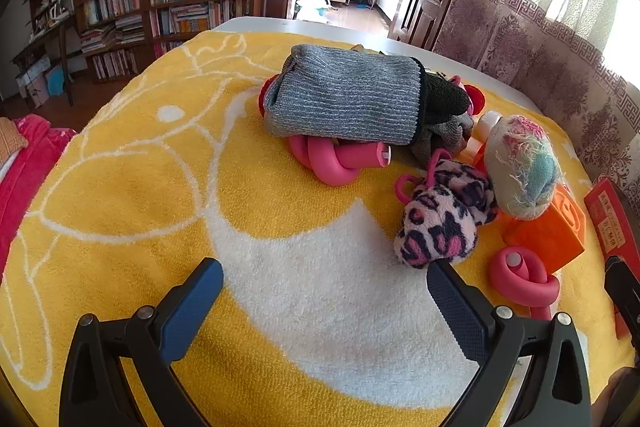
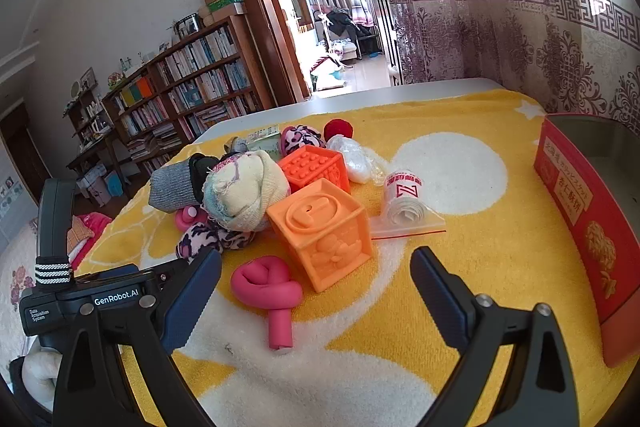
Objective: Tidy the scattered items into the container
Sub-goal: 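Grasp the pink leopard-print mitten with the left gripper while the right gripper approaches the orange cube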
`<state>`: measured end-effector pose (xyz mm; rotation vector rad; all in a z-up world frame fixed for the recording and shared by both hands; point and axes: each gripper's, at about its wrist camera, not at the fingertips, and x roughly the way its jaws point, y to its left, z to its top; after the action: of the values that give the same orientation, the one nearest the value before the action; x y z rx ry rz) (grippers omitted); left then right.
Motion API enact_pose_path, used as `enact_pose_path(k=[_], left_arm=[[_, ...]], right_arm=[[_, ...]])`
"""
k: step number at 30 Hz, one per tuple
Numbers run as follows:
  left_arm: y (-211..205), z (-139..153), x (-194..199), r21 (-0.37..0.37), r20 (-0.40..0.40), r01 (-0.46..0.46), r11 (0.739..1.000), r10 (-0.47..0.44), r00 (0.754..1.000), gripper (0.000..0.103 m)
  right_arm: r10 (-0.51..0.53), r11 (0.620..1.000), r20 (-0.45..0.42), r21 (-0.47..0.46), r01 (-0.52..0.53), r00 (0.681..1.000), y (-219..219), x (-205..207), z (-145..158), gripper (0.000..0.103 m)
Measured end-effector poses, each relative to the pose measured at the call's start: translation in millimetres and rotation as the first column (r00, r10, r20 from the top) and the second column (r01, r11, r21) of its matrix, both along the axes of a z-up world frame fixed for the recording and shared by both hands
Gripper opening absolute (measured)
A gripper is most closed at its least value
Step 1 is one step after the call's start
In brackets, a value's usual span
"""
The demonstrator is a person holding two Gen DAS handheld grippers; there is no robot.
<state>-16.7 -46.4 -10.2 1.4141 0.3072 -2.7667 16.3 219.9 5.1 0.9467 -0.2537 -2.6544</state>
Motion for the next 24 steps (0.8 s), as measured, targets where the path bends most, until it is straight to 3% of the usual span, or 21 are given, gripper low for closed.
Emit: enact_pose_path(k=[2,8,18,24], left_arm=[[0.1,-0.4,-1.0,-0.024,0.009,0.014,1.000,-0.014,1.000,0.103],[-8.4,-6.5,0.9,-0.004,0.018,0.064,0.998,-0.064,0.998,0.103],[8.8,-13.3,2.2,-0.139,0.068,0.100,0.985,-0.091,0.994,0.103],[7.9,-12.9,3.0,-0.141,0.070,0.093,0.986,-0.084,0.994,0.103]], right_arm=[[-0.005,1.000,0.017,-0.005,0.005,1.000,1.3,-0.8,-1.2,0.097],[-0.009,1.000,0.034,-0.019,0.010,0.999,2.1,-0.3,-2.5,0.097],[-0.046,0.998,0.036,-0.034,0.047,0.998,10.0,-1.4,-1.1,0.097],[-0.064,0.998,0.018,-0.012,0.064,0.998,7.9,-0.1,1.5,0.097]])
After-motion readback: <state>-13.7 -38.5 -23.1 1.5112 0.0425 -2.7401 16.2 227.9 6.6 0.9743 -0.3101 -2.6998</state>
